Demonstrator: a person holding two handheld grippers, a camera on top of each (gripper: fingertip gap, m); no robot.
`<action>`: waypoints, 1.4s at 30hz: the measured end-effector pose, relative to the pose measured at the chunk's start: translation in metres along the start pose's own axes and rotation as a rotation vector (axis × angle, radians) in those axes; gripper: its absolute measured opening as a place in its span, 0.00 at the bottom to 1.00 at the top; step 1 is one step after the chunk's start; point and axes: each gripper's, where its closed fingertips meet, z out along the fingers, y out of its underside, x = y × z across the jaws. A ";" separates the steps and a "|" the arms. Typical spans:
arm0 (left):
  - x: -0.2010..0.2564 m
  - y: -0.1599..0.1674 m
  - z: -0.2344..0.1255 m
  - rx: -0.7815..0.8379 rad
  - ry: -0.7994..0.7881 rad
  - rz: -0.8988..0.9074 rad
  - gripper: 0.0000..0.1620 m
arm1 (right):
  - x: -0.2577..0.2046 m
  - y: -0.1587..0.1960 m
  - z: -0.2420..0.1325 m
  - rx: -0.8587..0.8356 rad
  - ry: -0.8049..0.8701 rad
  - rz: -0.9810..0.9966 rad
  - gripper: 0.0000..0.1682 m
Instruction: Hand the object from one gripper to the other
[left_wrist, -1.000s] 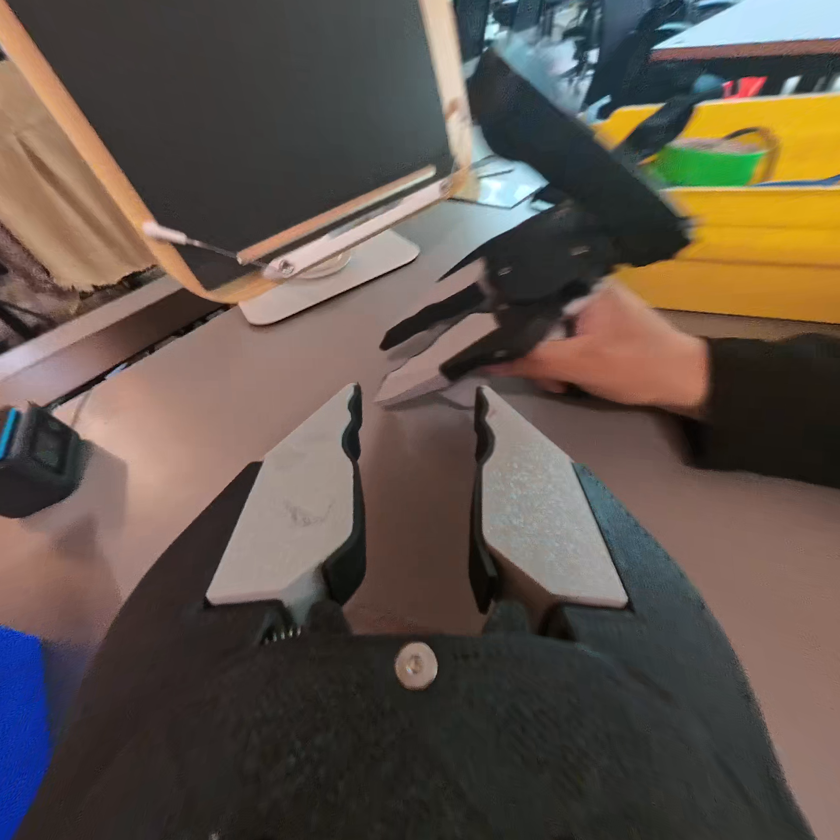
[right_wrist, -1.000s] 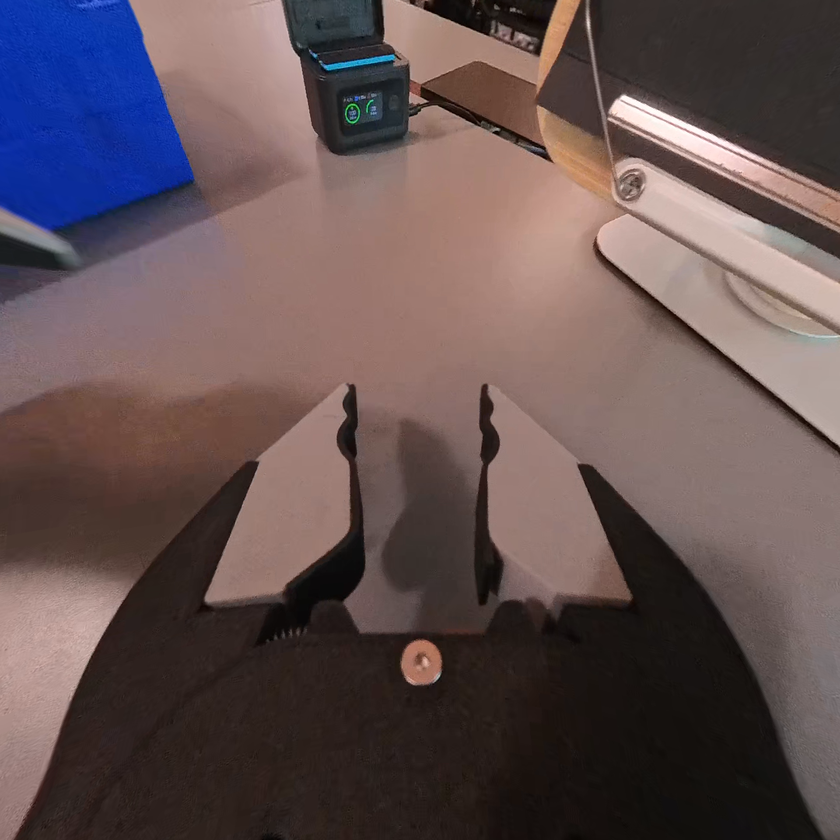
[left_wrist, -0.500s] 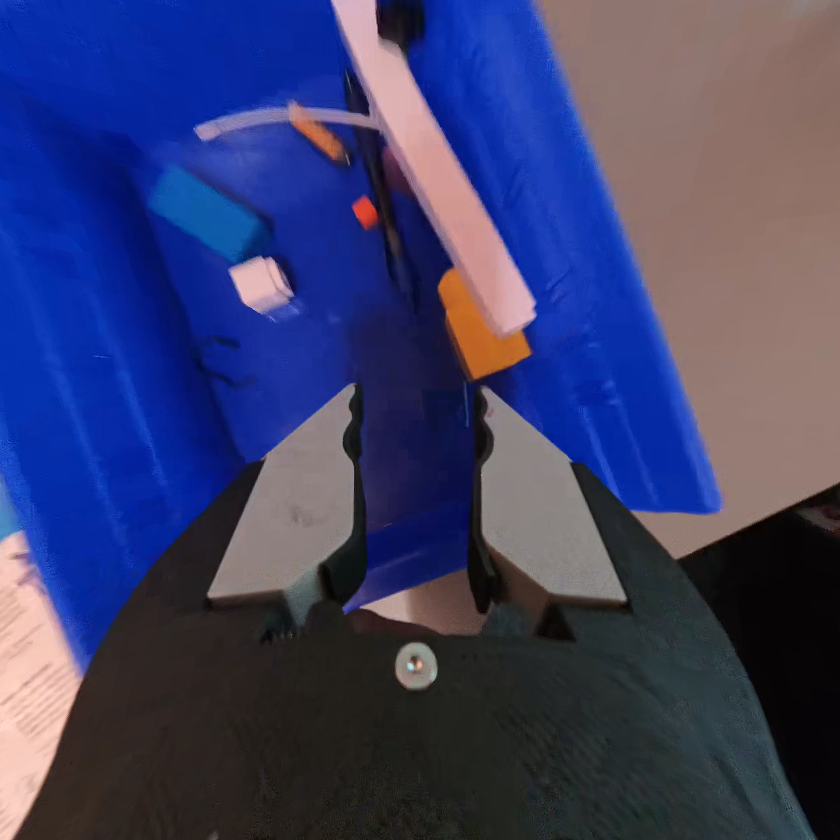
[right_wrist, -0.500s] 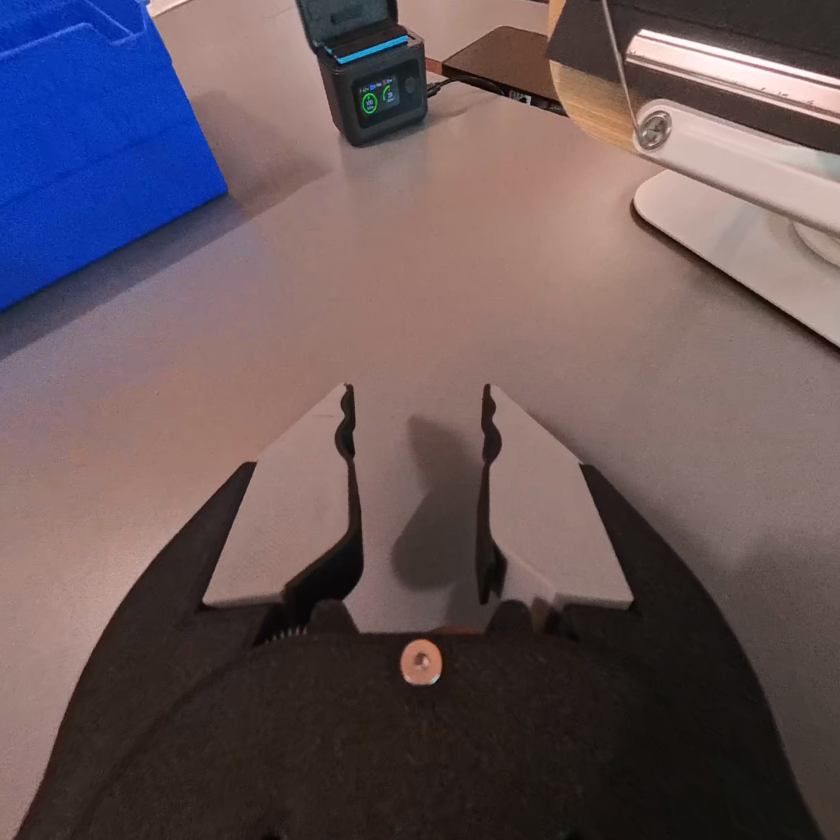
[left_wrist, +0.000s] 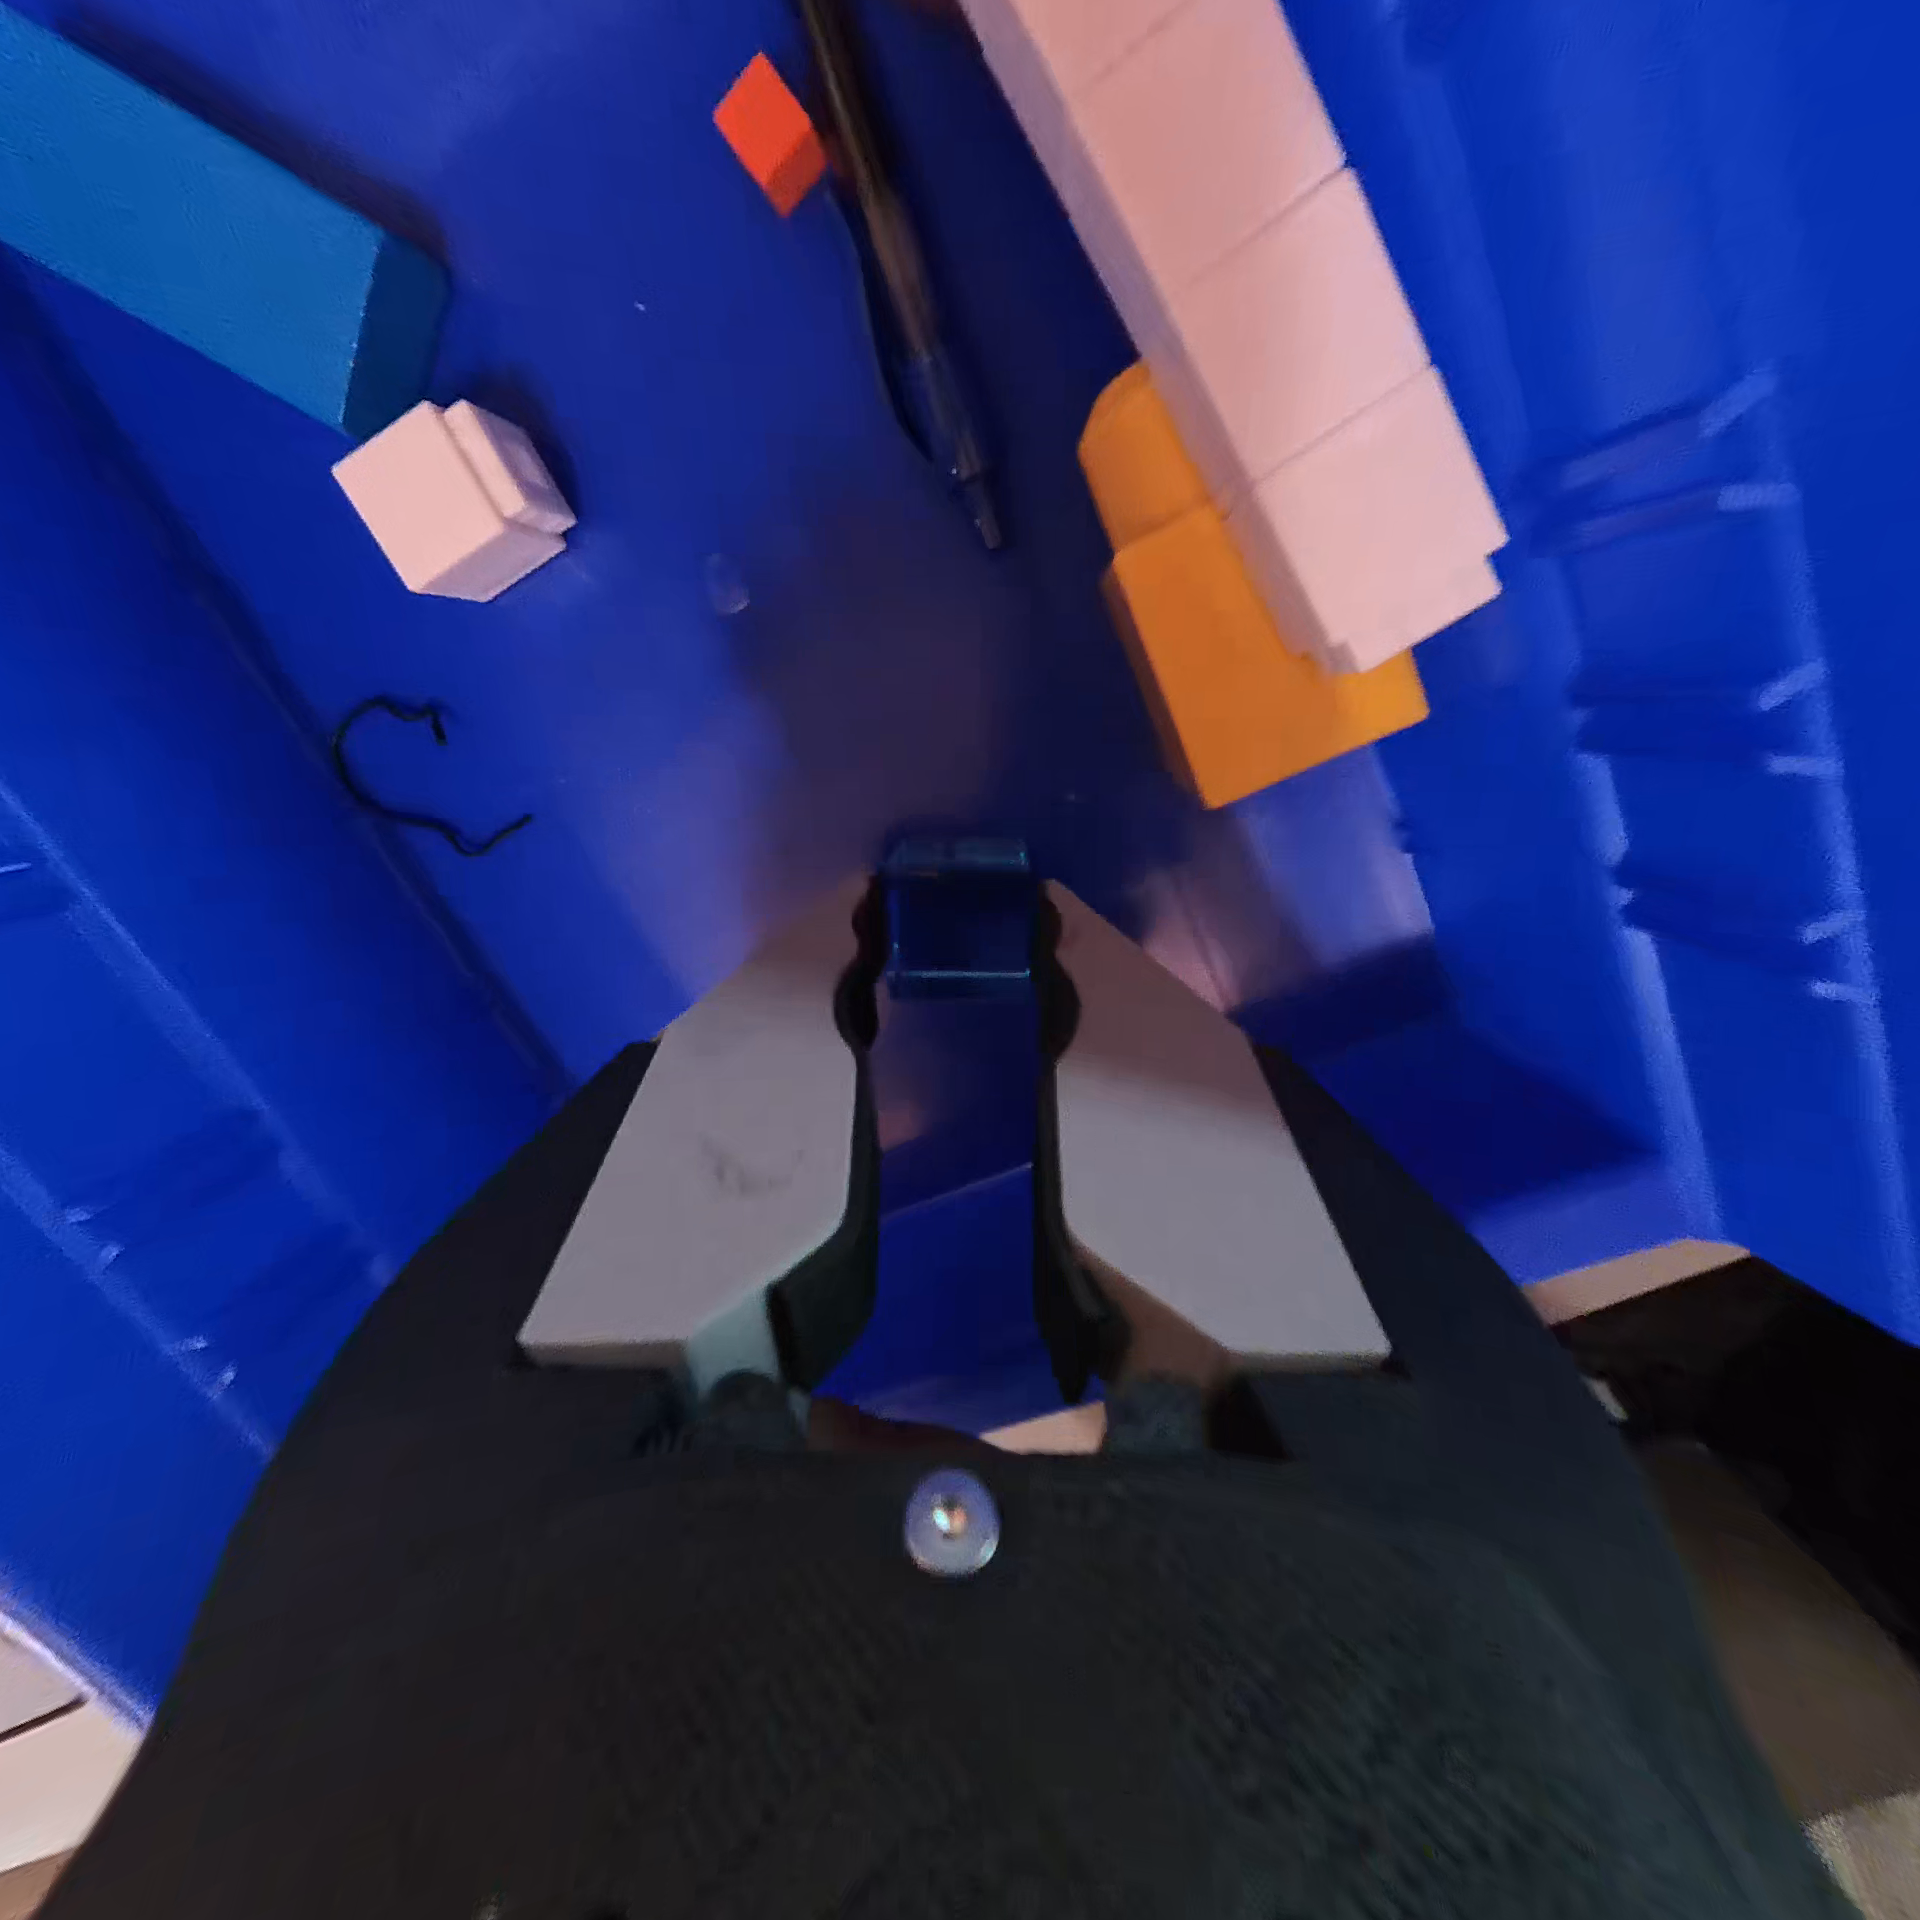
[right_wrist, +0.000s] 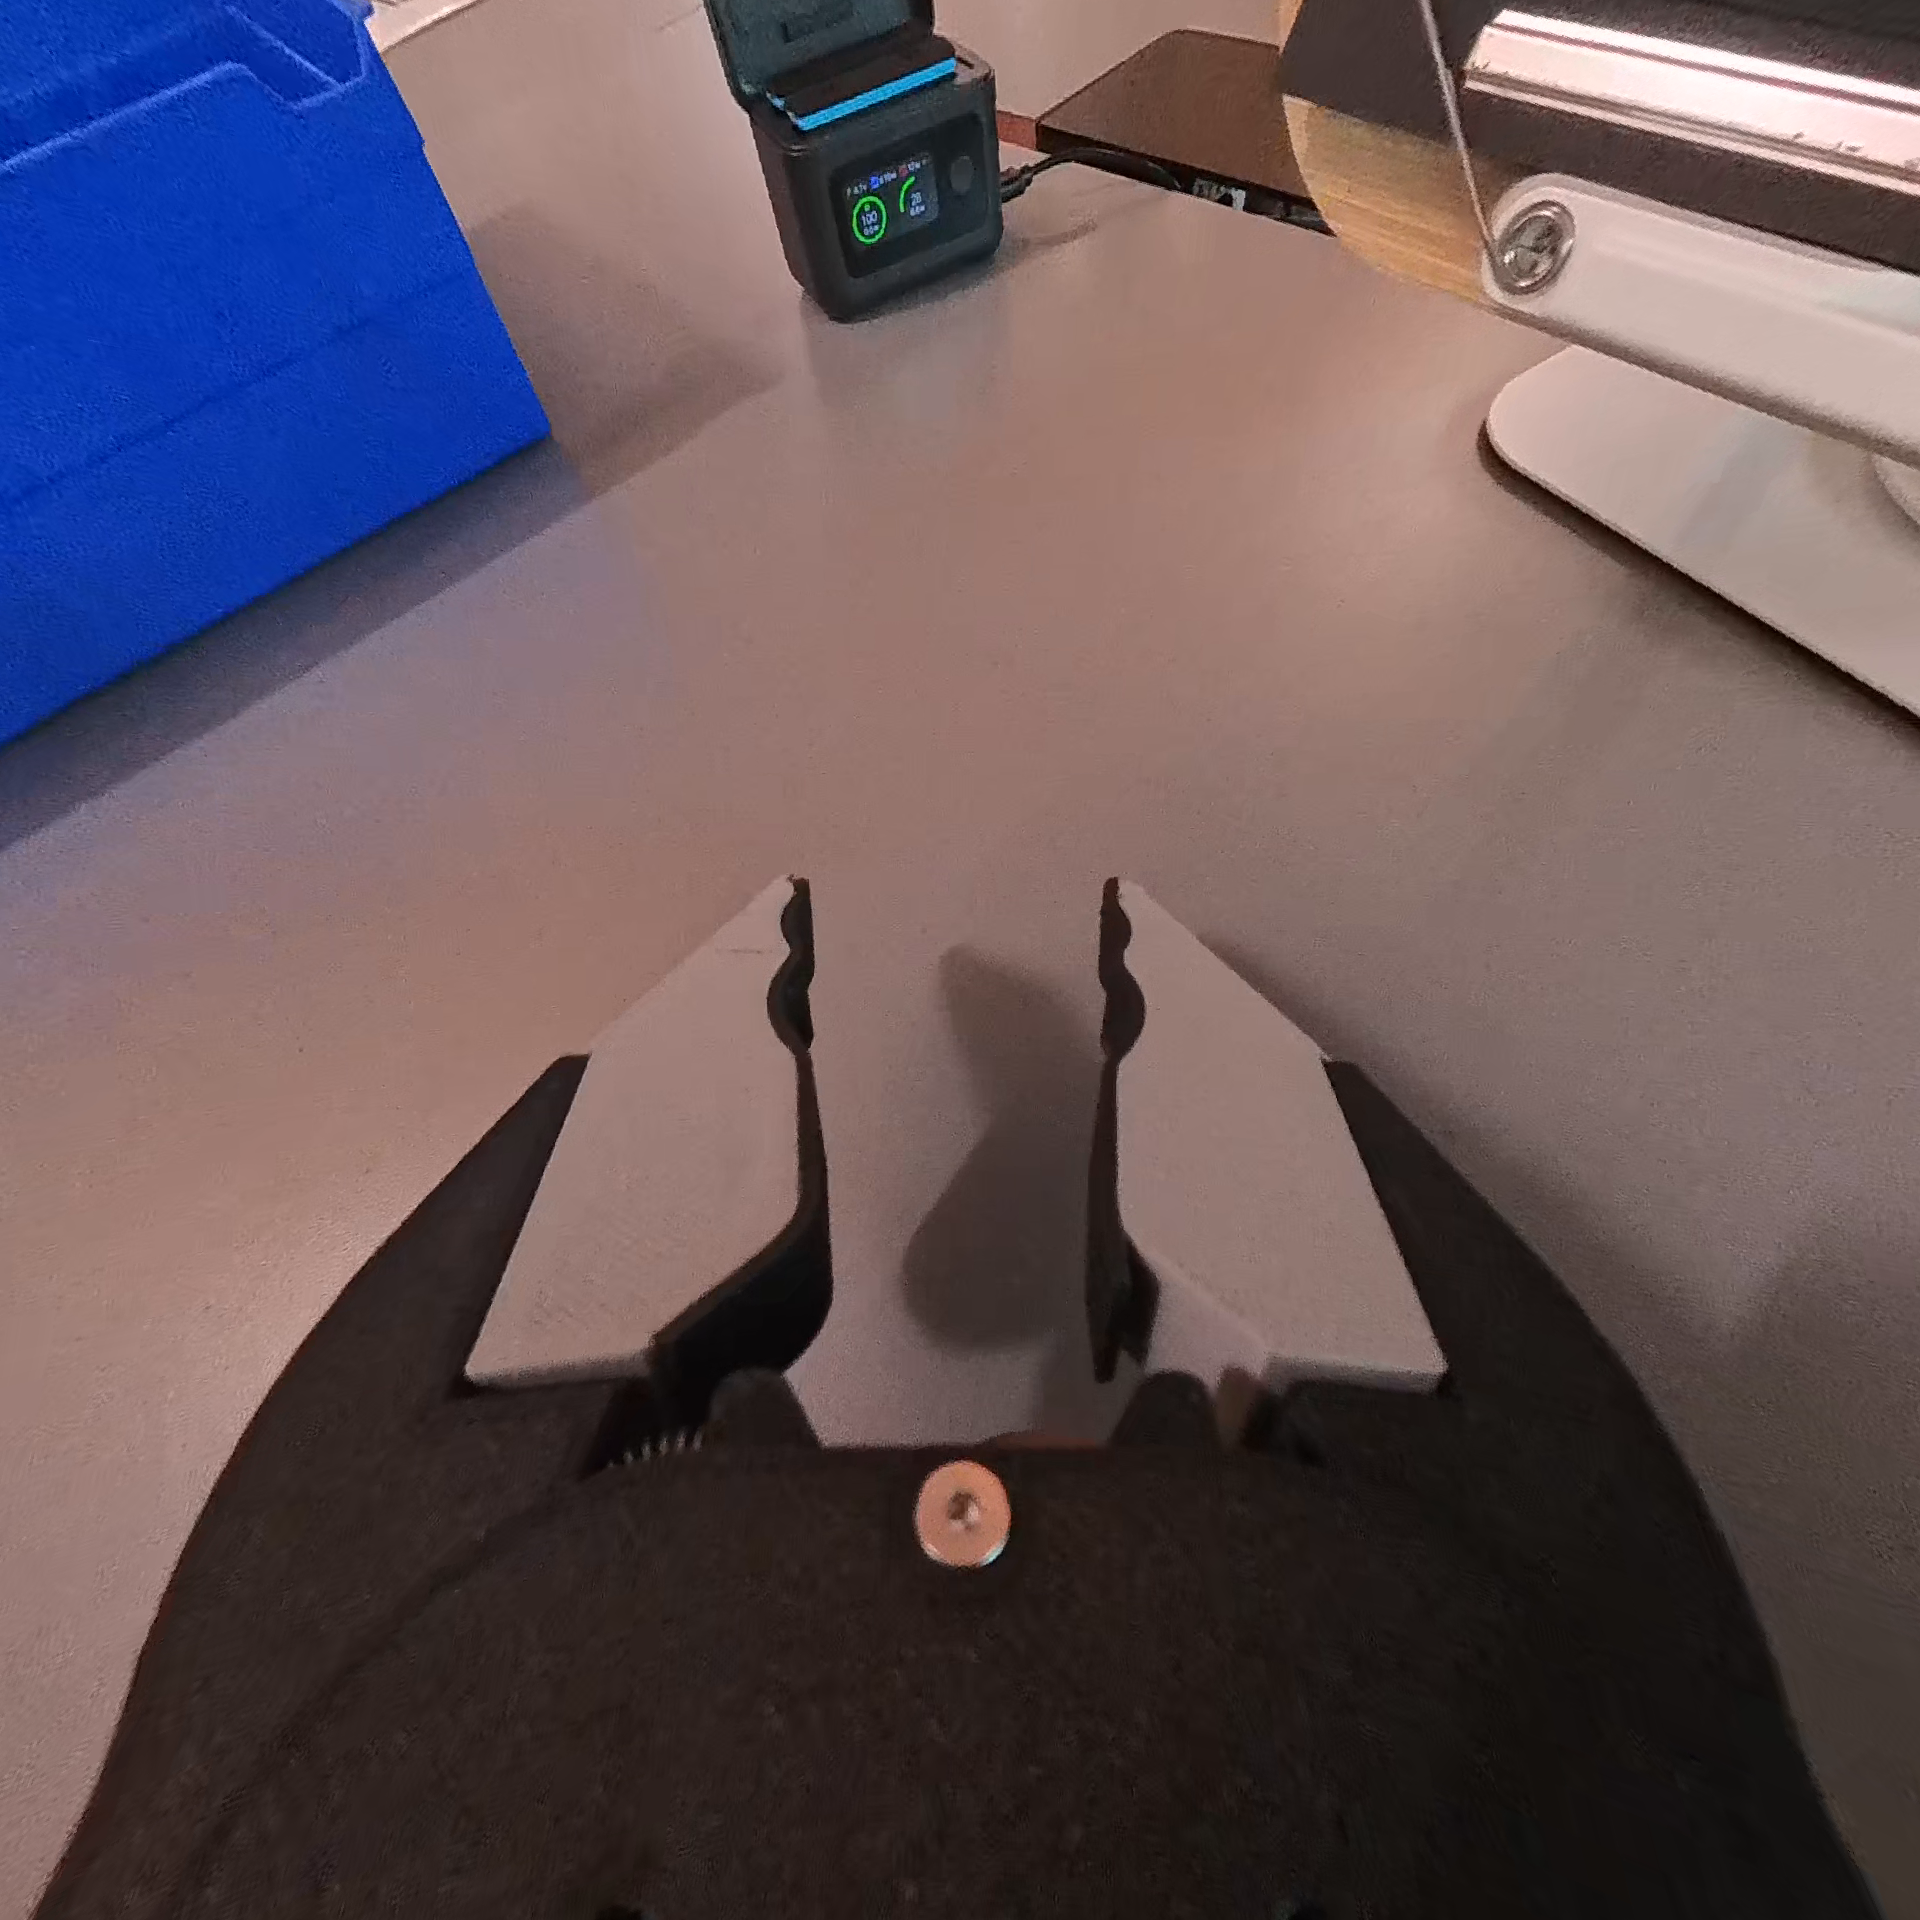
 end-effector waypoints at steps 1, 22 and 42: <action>-0.002 0.003 -0.001 -0.023 -0.012 0.012 0.20 | -0.001 0.001 0.000 -0.005 -0.002 -0.002 0.31; 0.179 -0.260 -0.134 1.215 -0.488 0.504 0.15 | -0.001 -0.007 -0.006 0.053 -0.023 -0.024 0.35; 0.182 -0.297 -0.045 1.318 -0.549 0.758 0.15 | -0.006 -0.024 -0.003 0.129 -0.083 -0.051 0.32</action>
